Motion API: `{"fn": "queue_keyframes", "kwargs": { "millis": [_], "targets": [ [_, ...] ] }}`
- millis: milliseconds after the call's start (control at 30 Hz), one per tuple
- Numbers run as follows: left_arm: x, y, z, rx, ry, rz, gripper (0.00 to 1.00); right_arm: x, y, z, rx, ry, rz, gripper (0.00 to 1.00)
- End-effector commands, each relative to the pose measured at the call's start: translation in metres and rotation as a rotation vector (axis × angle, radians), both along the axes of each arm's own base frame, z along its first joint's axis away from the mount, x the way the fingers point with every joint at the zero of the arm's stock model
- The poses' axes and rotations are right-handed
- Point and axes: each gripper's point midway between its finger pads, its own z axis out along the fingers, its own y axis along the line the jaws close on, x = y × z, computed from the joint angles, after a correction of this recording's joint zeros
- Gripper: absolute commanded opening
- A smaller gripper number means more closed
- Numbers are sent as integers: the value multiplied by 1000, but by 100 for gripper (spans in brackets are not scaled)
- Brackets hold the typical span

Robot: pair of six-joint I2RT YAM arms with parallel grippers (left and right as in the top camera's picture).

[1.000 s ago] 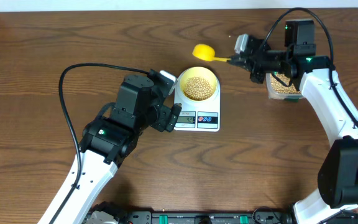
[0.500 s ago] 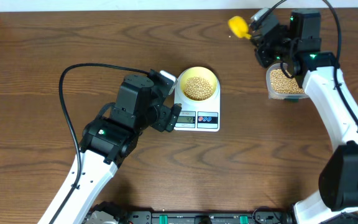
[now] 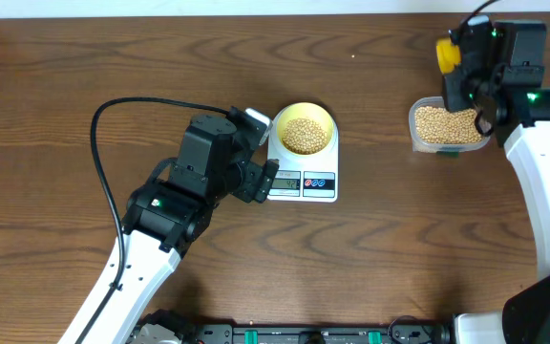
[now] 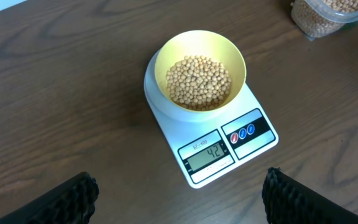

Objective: Scoop item into bowl and weigh 50g on scale
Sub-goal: 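Move the empty scoop with the right gripper back over the soybean tub, then lower the scoop into the soybean tub with the right gripper and scoop beans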

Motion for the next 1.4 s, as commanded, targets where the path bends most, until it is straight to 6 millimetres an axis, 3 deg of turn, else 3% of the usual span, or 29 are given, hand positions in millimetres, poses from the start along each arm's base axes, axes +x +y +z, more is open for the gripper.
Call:
{"fn": "queue_keyframes", "kwargs": {
  "millis": [0,467,767,1067,1167,1367],
  "targets": [
    [0,-1,-1,-3,5,-6,87,-10,-14,1,-24,34,-67,1],
    [0,-1,-1,-3,5,-6,86,-55,-21,-33,-37,264,-85,1],
    [0,-1,-1,-3,5,-6,87,-62,-33,-79,-55,389,-119,1],
    [0,-1,-1,-3,5,-6,86,-56,-34,-102,-55,434,-118,1],
    [0,-1,-1,-3,5,-6,87,-56,-32,-108,-42,452,-110,1],
    [0,-1,-1,-3,5,-6,87,-54,-6,-115,91,467,-37,1]
  ]
}}
